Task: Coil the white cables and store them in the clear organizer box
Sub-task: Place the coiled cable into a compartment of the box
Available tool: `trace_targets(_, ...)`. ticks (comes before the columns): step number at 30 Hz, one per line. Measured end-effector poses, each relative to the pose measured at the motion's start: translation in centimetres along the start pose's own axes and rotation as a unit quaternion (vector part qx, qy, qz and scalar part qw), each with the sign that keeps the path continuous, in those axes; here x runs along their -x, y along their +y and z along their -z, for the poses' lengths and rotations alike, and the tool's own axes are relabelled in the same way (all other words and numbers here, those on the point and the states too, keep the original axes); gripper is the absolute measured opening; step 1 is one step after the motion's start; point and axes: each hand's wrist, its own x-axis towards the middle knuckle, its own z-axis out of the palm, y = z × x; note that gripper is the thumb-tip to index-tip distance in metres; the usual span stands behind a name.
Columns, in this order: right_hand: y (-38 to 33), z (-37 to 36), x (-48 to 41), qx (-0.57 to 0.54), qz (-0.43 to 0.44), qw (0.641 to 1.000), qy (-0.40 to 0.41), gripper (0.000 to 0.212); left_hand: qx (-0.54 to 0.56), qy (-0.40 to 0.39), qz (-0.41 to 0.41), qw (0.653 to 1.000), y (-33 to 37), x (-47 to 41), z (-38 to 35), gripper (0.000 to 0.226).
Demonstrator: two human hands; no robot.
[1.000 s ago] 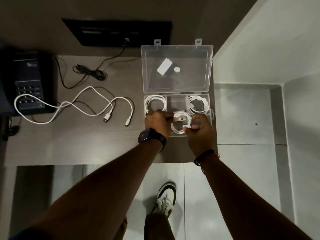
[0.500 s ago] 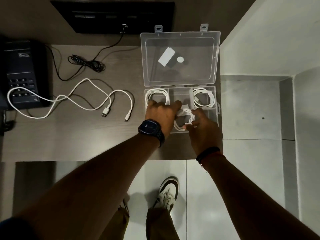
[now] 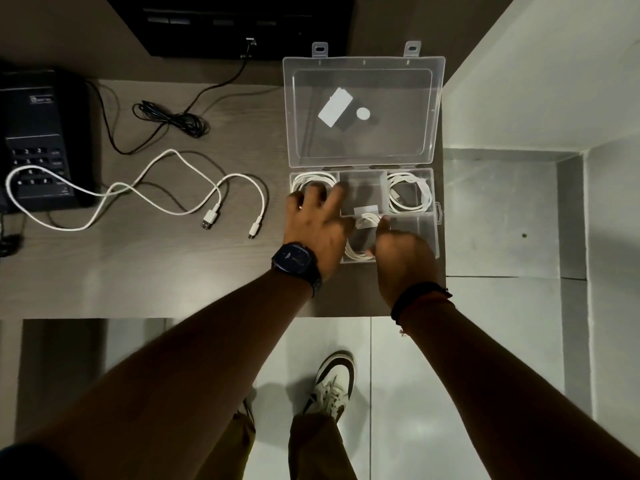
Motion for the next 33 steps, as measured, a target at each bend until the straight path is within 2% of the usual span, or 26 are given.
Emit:
trace_targets(3,-0.4,0.6,0.0,0.007,0.015,1.000,-0.024,0.040,0.023,0.014,0.014,1.000,0.1,-0.4,-0.2,0.011)
trace_targets(7,-0.9,1.1,-0.1,0.022,0.028,0.998,-0.043,0.036,0.099,0.018,0.111,0.989,0.2,-0.8,-0.2,0.009)
trace_targets(12,-0.8,0.3,-0.7,-0.012,-0.029,0.999,-0.033,0.035,0.116,0.037,0.022,0.992,-0.1,-0.4,-1.0,0.012)
trace_targets(17,-0.3,0.3,-1.0,-0.059,-0.055,0.997,0.012,0.022,0.053,0.005,-0.068,0.996,-0.8,-0.8,-1.2,0.012)
trace_targets(19,-0.2,0.4,-1.2,-0.060,-0.052,0.997,0.012,0.019,0.044,-0.018,-0.076,0.996,-0.8,-1.1,-1.0,0.011)
trace_targets(22,-0.2,0.8,-1.5,-0.002,-0.009,1.000,-0.009,0.020,0.005,-0.061,-0.110,0.992,-1.1,-1.0,-1.3,0.018)
trace_targets(26,-1.0,0.5,-1.4,0.068,0.054,0.995,-0.040,0.025,-0.005,-0.108,-0.089,0.990,-1.8,-0.7,-1.4,0.037)
trace_targets(29,-1.4,0.3,-1.6,0.090,0.059,0.992,-0.069,0.027,-0.015,-0.130,-0.067,0.989,-1.6,-0.9,-1.2,0.044)
trace_targets(33,-1.1,1.2,-1.7,0.076,0.053,0.994,-0.065,0.025,-0.034,-0.146,-0.060,0.987,-1.5,-0.9,-1.0,0.049)
